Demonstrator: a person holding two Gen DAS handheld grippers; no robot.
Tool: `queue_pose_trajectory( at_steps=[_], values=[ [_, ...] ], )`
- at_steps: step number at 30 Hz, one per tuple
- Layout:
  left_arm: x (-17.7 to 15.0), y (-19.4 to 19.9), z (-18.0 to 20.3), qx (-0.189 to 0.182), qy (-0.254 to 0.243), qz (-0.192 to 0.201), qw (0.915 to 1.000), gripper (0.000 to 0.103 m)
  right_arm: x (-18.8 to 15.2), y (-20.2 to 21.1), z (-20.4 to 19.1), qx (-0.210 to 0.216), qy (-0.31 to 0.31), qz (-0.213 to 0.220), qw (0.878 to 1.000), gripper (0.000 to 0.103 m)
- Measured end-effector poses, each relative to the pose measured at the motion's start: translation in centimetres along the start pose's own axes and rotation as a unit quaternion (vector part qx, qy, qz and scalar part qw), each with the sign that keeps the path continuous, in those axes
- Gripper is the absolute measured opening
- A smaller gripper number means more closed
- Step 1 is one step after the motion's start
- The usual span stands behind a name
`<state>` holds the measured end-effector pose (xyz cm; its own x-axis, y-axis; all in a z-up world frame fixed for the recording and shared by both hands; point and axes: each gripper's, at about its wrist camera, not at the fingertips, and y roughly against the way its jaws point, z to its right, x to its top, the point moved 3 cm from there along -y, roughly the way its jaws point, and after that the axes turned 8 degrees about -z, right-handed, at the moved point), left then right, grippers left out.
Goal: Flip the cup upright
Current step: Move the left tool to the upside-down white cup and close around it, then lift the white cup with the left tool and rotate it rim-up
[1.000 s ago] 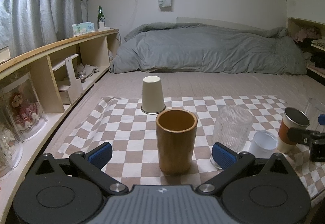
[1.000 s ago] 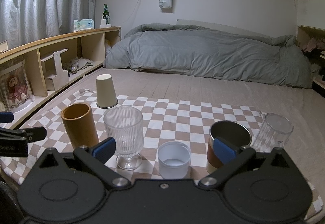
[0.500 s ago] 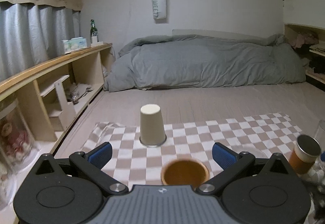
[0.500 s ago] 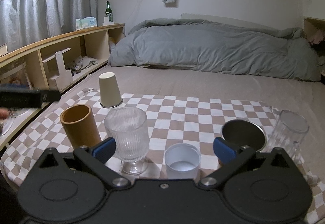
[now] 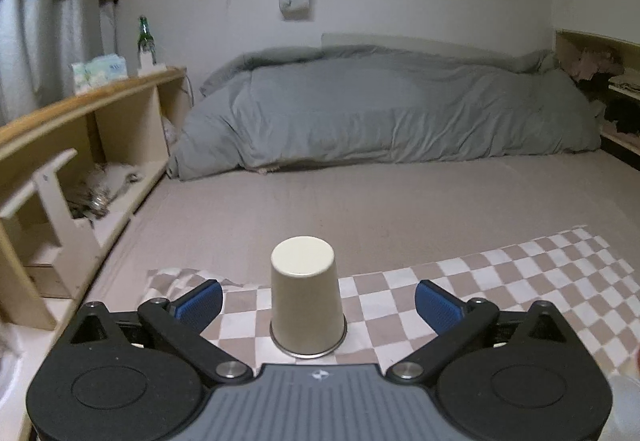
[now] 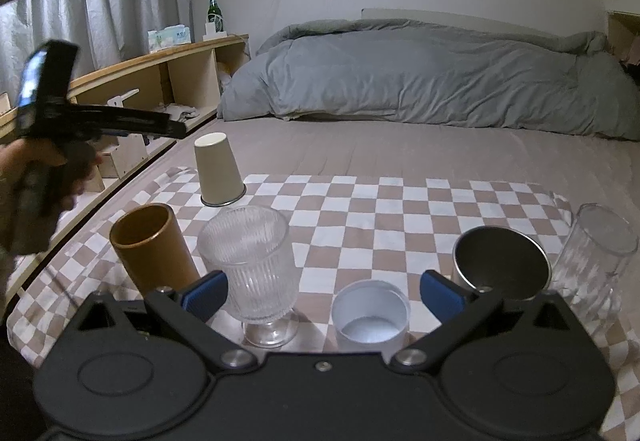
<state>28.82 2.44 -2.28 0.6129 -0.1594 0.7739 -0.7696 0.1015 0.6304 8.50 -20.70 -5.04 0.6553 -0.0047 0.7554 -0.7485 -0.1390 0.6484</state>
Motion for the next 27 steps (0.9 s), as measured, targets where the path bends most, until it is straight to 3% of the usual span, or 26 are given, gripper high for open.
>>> queue_pose_trajectory(
  at_steps=[13, 16, 18, 27],
  values=[
    [1.4, -10.0, -1.3, 0.018, -0.006, -0.070, 0.9974, 0.081, 0.6, -2.0, 1.2, 0.002, -0.018, -0.024, 1.000, 0.103],
    [1.5, -10.7, -1.1, 0.020, -0.007, -0.066, 0.9976, 0.078, 0.7, -2.3, 1.5, 0.002, -0.025, -0.028, 0.999, 0.103],
    [1.5, -11.0, -1.2, 0.018, -0.004, -0.066, 0.9977, 0.065, 0.8, -2.3, 1.7, 0.003, -0.028, -0.029, 0.999, 0.103],
    [0.1, -8.8, -2.4, 0.014, 0.007, -0.063, 0.9979, 0.064, 0.9, -2.0, 1.5, 0.005, -0.028, -0.024, 0.999, 0.103]
  ],
)
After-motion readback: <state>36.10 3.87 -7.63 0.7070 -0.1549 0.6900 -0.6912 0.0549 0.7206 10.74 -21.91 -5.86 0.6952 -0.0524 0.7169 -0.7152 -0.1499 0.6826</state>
